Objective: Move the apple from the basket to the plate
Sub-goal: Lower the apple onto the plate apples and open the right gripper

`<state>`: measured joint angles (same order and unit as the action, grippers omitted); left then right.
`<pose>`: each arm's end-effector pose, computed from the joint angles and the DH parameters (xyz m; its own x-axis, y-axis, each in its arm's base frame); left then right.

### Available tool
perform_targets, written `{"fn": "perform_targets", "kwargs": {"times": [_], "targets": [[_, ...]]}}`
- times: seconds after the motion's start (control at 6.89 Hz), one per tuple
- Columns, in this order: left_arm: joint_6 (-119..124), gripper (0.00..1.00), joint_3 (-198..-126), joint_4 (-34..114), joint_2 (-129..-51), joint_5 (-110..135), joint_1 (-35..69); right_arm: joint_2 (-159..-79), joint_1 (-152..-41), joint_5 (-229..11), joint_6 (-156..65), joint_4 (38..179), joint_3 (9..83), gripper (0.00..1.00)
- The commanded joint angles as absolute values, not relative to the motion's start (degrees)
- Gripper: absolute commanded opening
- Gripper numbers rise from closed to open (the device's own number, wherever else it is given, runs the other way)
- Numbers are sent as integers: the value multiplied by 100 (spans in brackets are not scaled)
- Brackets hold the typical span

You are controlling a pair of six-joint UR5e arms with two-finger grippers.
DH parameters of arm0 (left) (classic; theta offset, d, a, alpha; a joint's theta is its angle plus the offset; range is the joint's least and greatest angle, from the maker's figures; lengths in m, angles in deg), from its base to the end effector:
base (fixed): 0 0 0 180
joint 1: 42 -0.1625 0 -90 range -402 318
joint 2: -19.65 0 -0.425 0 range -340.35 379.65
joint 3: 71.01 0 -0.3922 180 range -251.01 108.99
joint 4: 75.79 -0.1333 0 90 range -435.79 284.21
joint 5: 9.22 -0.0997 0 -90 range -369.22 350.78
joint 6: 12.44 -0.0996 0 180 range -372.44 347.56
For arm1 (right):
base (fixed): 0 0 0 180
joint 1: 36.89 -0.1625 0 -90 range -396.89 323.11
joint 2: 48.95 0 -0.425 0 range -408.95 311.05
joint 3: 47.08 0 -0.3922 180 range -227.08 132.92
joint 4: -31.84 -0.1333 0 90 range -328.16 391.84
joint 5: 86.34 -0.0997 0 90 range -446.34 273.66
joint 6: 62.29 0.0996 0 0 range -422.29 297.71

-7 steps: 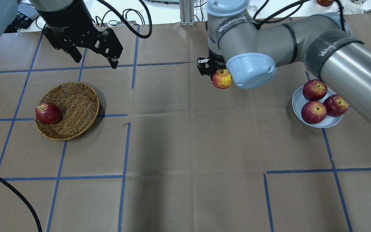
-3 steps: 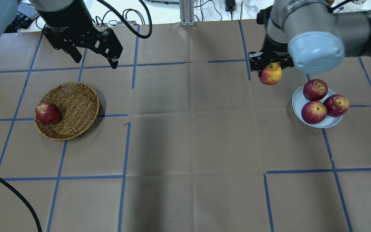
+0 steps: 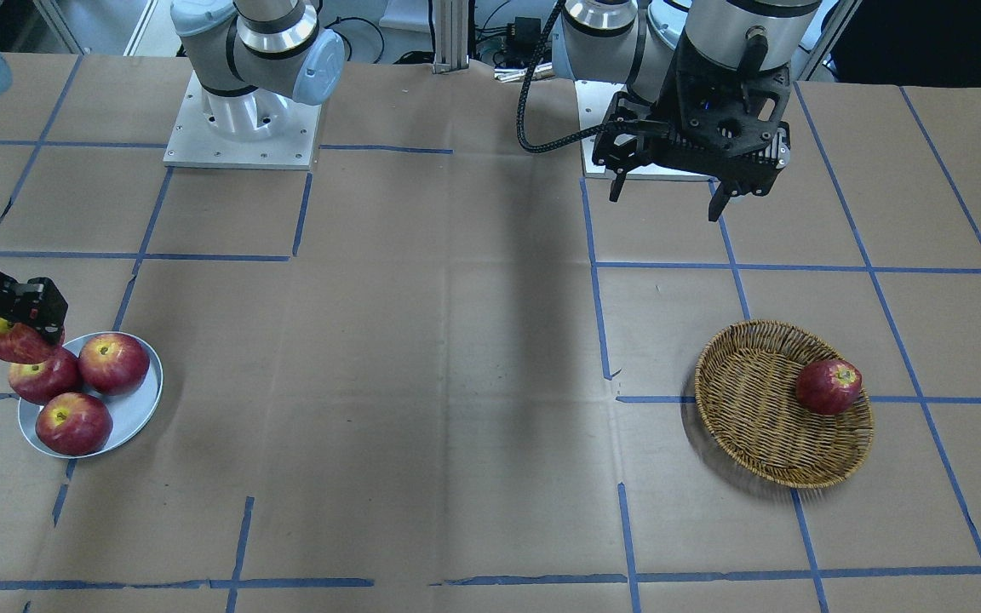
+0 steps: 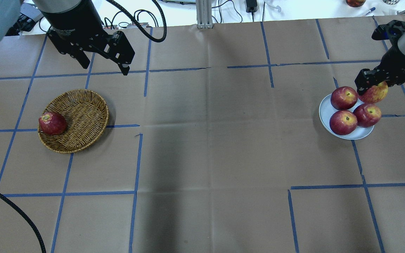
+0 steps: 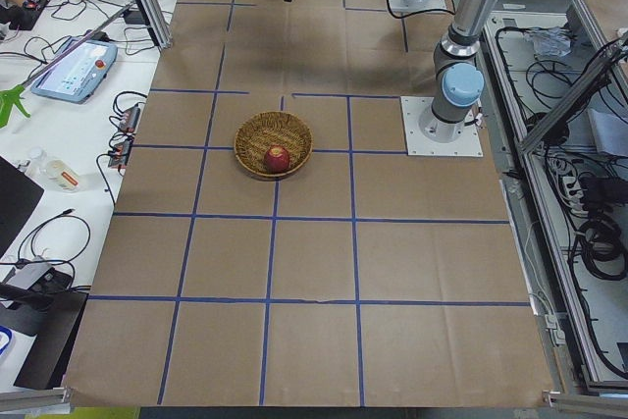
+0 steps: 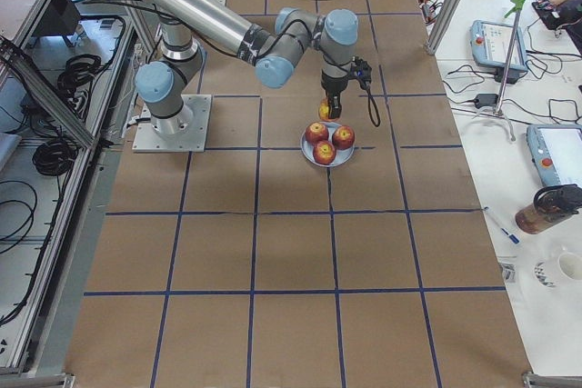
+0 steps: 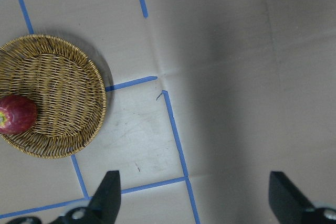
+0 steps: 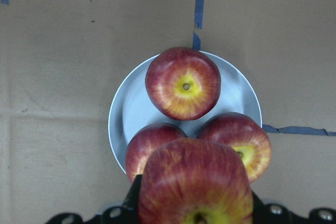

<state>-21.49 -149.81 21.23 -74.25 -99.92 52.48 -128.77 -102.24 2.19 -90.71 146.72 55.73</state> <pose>-0.1722 -0.5062 0.5372 -0.9722 0.2339 -0.0128 0.2339 0.9722 -0.0029 -0.1014 -0.5466 0.3314 -0.9978 -0.0663 -0.0069 -0.0660 0.9970 -0.0412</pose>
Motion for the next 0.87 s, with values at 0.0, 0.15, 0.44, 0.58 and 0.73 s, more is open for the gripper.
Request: {"fn": "perform_targets", "kwargs": {"times": [0.0,0.15,0.44,0.58,0.73], "targets": [[-2149,99,-14993,2124,-7422,-9993,5248,-12603,-10157,120,-9182,15259,5812,52],[-2149,99,-14993,2124,-7422,-9993,5248,-12498,-10157,111,-9173,15304,5829,52],[-2149,99,-14993,2124,-7422,-9993,5248,-12357,-10157,137,-9173,15305,5830,53],[-2149,99,-14993,2116,-7422,-9993,5248,-12348,-10157,172,-9173,15305,5830,54],[-2149,99,-14993,2116,-7422,-9993,5248,-12330,-10157,198,-9173,15305,5830,56]]}}
